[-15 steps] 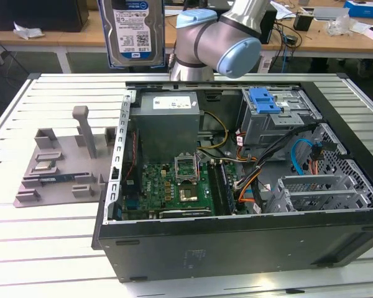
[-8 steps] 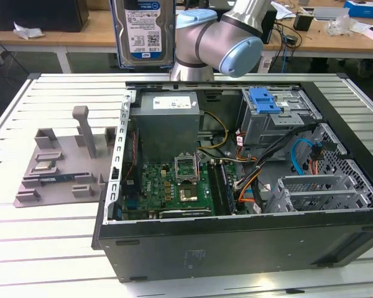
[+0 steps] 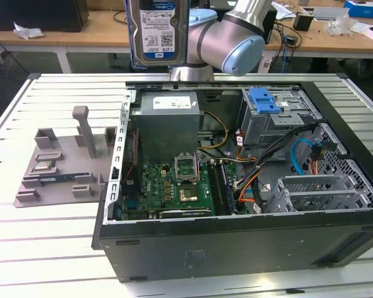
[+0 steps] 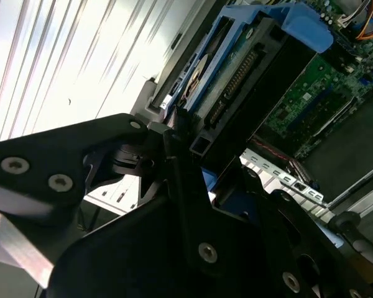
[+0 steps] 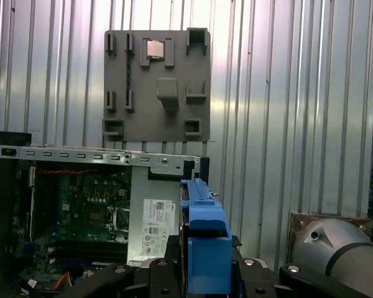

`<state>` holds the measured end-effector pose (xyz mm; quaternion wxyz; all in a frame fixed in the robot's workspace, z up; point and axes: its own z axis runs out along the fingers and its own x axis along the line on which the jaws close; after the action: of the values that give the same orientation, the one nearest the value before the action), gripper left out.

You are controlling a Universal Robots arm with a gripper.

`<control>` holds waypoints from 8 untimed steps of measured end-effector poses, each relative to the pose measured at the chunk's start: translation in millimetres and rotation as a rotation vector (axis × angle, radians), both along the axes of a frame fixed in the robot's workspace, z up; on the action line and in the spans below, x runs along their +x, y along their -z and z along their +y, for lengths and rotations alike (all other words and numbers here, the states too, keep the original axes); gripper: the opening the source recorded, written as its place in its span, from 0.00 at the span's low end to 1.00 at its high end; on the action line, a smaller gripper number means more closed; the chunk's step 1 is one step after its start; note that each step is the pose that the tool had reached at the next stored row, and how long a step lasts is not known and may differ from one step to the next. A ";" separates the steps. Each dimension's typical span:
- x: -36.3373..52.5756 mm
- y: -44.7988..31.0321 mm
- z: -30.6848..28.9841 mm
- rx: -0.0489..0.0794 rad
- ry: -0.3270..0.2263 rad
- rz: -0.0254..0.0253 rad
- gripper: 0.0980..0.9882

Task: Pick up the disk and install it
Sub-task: 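Pick up the disk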

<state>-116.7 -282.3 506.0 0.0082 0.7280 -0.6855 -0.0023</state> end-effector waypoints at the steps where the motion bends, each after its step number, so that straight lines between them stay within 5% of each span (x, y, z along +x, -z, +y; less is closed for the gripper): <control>1: 4.6 0.0 0.0 0.000 0.000 -0.0001 0.30; 8: 24.3 -0.1 -0.2 0.000 0.000 0.0006 0.30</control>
<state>-92.4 -282.5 506.1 0.0085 0.7281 -0.6854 -0.0024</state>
